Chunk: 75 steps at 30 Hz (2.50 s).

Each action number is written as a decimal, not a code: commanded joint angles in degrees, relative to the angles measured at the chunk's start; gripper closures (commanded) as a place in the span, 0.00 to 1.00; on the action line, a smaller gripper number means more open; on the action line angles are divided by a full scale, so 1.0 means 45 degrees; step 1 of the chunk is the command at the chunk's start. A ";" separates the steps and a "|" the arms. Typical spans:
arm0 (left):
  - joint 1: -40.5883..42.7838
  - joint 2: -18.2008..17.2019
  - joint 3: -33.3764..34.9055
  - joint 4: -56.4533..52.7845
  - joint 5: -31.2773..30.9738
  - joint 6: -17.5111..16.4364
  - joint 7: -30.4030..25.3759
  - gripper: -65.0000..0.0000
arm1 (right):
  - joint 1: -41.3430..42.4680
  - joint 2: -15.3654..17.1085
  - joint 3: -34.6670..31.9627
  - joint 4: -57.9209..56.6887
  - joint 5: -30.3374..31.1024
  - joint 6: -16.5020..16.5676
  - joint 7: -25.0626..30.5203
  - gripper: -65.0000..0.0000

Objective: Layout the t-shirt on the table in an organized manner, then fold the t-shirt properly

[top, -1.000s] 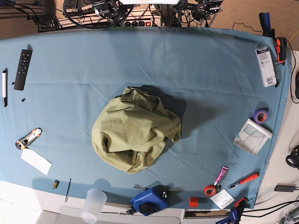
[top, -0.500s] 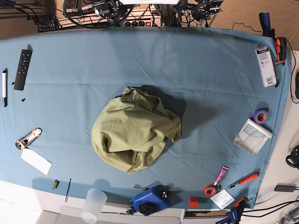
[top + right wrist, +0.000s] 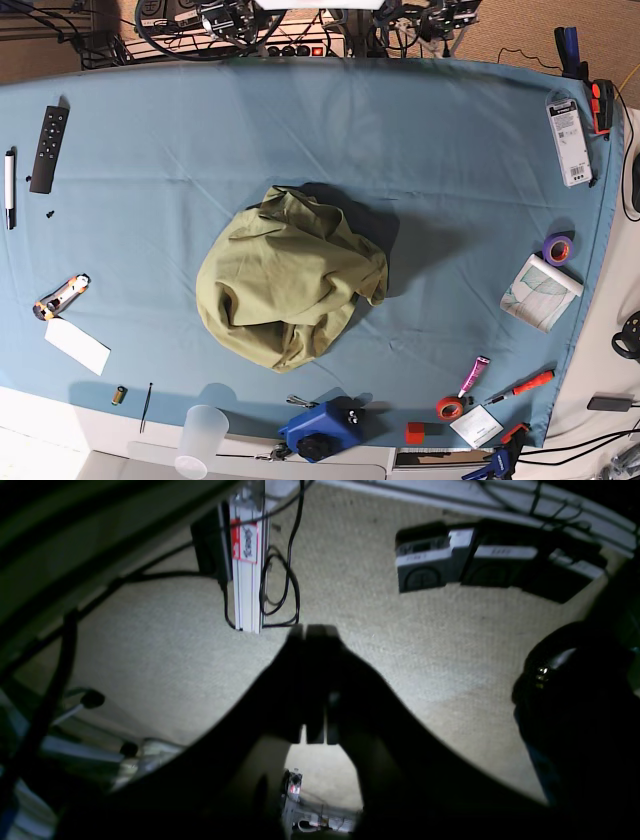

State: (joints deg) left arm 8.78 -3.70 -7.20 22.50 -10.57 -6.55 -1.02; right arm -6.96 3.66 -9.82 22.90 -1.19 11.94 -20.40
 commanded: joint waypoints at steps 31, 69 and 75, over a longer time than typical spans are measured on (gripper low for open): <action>0.8184 -0.1972 -0.0019 1.0006 -0.0806 -0.0219 0.1205 1.00 | -0.6659 0.4609 0.0015 0.9369 0.4357 0.0058 -0.1972 1.00; 1.1196 -0.1962 -0.3453 2.4047 -0.2142 0.0617 0.6649 1.00 | -0.9719 0.4580 0.2958 2.4912 0.3934 0.0049 -0.5285 1.00; 0.9602 -0.1962 -0.3453 2.4174 -0.2147 0.0301 0.6649 1.00 | -0.8694 0.4585 0.2958 2.4912 0.2157 0.0034 -0.5236 1.00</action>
State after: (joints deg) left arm 51.29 -12.25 -22.52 130.28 -20.18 -5.19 30.02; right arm -45.76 23.81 3.22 134.10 8.60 12.21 -45.21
